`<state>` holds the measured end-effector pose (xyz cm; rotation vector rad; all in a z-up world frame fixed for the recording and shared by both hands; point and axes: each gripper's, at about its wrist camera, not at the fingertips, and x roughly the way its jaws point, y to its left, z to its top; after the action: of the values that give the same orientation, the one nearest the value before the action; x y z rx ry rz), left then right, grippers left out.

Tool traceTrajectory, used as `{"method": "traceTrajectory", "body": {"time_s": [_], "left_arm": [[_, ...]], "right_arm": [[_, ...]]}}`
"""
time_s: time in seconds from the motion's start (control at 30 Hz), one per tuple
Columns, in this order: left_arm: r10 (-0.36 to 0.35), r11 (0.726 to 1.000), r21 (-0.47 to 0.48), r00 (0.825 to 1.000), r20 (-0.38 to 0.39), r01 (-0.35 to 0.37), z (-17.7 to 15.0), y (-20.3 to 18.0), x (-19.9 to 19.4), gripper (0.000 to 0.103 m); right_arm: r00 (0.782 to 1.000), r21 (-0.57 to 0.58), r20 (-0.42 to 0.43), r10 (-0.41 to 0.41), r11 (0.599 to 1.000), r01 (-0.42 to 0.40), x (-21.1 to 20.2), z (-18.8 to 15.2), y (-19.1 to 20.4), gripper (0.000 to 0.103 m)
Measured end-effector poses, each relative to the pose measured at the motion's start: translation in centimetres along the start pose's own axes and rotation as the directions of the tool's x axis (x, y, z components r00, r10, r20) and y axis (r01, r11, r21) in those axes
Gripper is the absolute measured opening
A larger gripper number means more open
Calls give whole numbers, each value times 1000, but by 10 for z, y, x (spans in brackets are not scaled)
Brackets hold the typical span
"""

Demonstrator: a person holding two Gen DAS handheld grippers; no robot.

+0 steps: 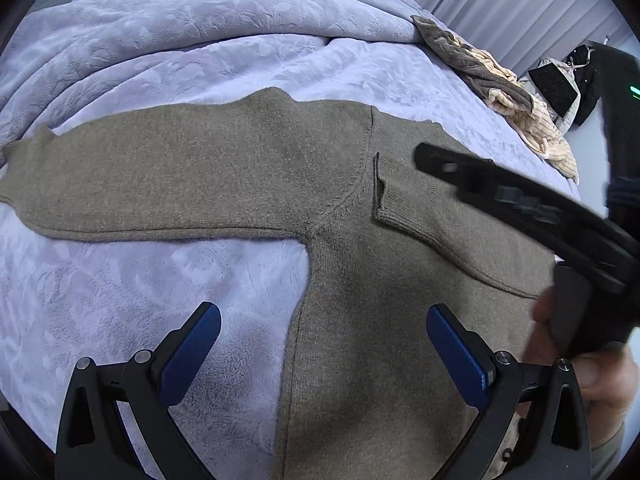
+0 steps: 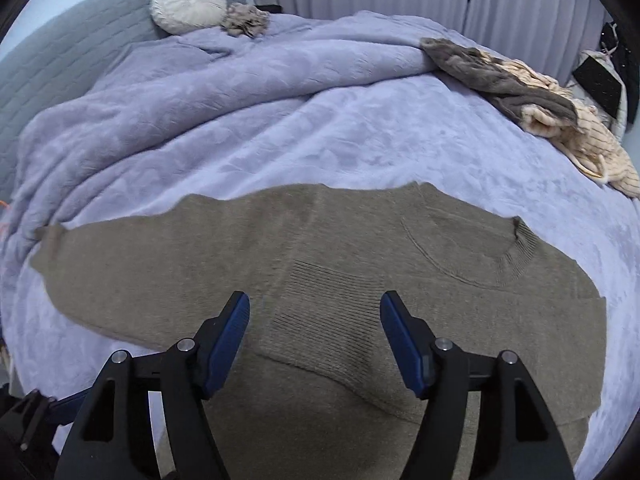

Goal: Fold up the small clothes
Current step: 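Carry the sleeve across the sweater body with the right gripper and release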

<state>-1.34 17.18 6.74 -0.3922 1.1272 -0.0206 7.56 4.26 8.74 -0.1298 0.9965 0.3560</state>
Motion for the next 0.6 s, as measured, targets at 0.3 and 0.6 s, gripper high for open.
{"method": "traceTrajectory", "body": {"time_s": [0.3,0.6], "left_arm": [[-39,989,141,999,0,38,37,-83,28,103],[148,953,282,983,-112,-111,50,-142,139,103]], "right_arm": [[979,143,11,-203,969,200,-31,-30,-126,79],[948,277,-189,-255,913,300,10,-83,-228,81]]}}
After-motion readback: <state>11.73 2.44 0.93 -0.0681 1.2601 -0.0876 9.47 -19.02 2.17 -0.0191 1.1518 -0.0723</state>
